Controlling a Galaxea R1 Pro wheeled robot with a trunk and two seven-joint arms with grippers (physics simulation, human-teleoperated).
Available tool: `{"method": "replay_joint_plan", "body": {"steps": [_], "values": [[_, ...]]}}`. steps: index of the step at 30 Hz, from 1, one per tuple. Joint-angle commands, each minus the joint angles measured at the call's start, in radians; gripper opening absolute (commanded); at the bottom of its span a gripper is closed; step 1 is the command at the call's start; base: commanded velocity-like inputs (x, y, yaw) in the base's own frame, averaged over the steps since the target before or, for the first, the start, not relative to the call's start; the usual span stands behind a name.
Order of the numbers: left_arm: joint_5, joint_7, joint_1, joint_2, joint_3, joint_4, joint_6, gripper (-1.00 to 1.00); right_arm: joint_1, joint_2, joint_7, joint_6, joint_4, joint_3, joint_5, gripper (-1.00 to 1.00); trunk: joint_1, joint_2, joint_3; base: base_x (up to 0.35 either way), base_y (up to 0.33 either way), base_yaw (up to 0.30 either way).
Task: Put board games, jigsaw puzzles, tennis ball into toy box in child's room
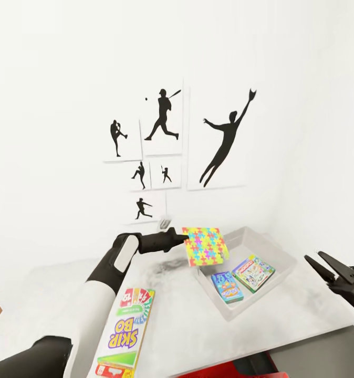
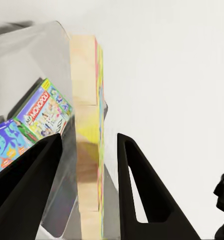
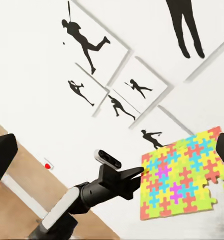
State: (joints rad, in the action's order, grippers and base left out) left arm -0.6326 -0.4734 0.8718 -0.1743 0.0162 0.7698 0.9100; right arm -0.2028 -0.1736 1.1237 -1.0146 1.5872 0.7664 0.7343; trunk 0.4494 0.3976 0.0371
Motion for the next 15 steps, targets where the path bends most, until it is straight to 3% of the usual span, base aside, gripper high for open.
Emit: {"method": "replay_joint_plan", "body": {"steps": [1, 2, 6, 8, 11, 15], "values": [[-0.027, -0.003, 0.001, 0.0, 0.027, 0.0, -0.007, -1.0, 0.003, 0.0, 0.039, -0.011, 0.0, 0.002, -0.003, 1.0, 0.001, 0.002, 0.004, 0.0, 0.0, 0.0], [-0.046, -0.004, 0.001, 0.0, 0.041, 0.0, -0.013, -1.0, 0.004, 0.0, 0.054, -0.014, 0.0, 0.003, -0.003, 1.0, 0.001, 0.002, 0.006, 0.0, 0.0, 0.0], [-0.217, -0.001, 0.001, 0.0, 0.17, -0.001, -0.076, -1.0, 0.025, 0.005, 0.127, -0.021, -0.002, 0.024, -0.005, 1.0, 0.001, 0.002, 0.012, 0.0, 0.0, 0.0], [-0.27, 0.001, 0.001, 0.0, 0.228, -0.005, -0.115, -1.0, 0.049, 0.004, 0.139, -0.018, -0.002, 0.029, -0.005, 1.0, 0.001, 0.002, 0.016, 0.0, 0.0, 0.0], [-0.3, 0.002, 0.0, 0.0, 0.274, -0.017, -0.173, -1.0, 0.065, 0.003, 0.147, -0.015, -0.003, 0.038, -0.006, 1.0, 0.001, 0.002, 0.021, 0.0, 0.0, 0.0], [-0.31, 0.002, 0.0, 0.0, 0.289, -0.042, -0.205, -1.0, 0.07, 0.005, 0.162, 0.006, -0.002, 0.046, -0.006, 1.0, 0.001, 0.002, 0.027, 0.0, 0.0, 0.0]]}}
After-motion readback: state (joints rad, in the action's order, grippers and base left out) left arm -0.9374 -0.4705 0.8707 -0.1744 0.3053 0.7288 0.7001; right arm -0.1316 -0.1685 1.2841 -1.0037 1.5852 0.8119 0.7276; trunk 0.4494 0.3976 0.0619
